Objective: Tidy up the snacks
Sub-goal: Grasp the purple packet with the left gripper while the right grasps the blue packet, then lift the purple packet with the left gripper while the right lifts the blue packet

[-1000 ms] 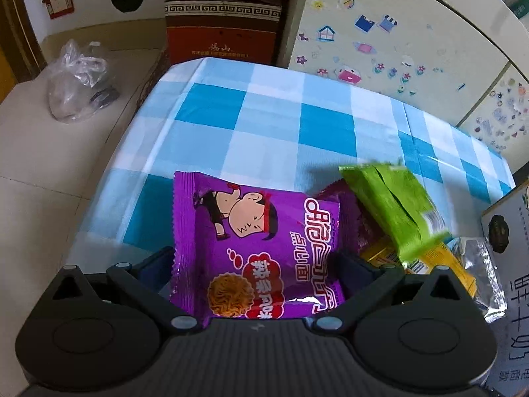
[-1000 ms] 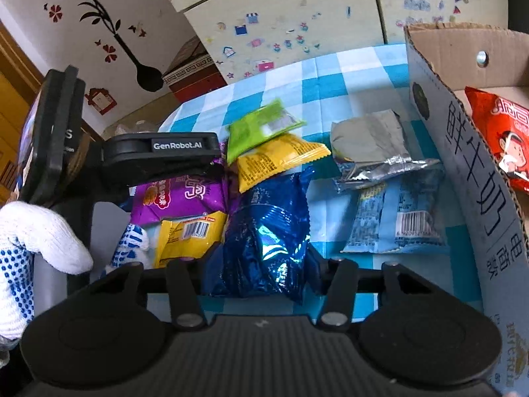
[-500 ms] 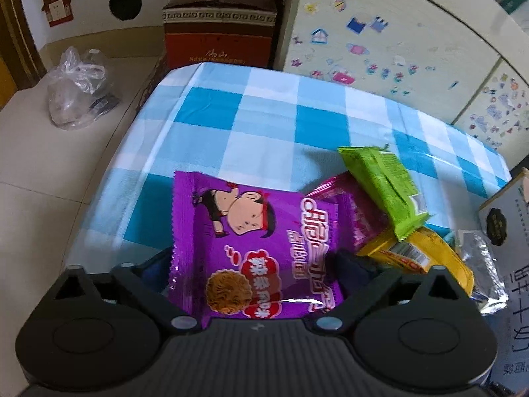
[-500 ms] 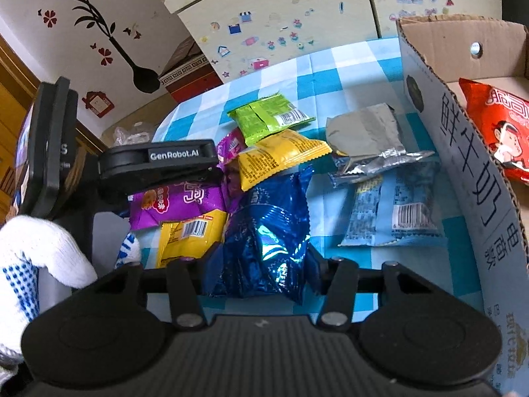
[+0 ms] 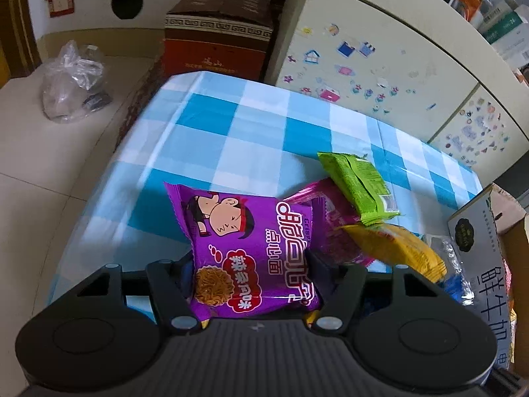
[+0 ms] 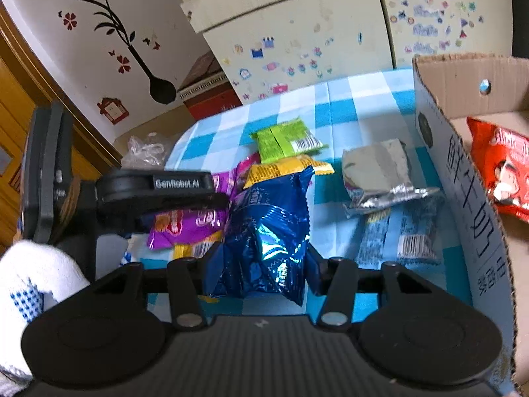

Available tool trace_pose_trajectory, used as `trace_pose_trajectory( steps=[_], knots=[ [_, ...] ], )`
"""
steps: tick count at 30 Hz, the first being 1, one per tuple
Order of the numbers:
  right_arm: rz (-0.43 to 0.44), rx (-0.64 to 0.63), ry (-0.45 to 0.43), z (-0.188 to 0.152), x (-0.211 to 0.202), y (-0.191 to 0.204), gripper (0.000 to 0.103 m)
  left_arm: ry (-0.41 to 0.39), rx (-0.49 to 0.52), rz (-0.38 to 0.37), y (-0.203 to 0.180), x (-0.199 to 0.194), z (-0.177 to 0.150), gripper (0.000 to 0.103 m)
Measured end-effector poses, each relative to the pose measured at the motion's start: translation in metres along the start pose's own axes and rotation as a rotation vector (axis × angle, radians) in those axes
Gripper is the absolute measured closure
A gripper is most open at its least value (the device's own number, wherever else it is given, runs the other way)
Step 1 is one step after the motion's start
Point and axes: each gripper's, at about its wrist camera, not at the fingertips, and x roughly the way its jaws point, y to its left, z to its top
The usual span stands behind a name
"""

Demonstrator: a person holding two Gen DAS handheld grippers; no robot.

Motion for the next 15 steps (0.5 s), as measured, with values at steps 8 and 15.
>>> trace_pose_trajectory(
  steps=[8, 15],
  knots=[
    [0.018, -0.037, -0.041, 0.003, -0.012, 0.009, 0.052, -0.092, -0.015, 0.015, 0.01, -0.028, -0.008, 0.032],
    [0.029, -0.061, -0.065, 0.004, -0.02, 0.016, 0.052, -0.129, -0.046, -0.005, 0.017, -0.05, -0.023, 0.033]
  ],
)
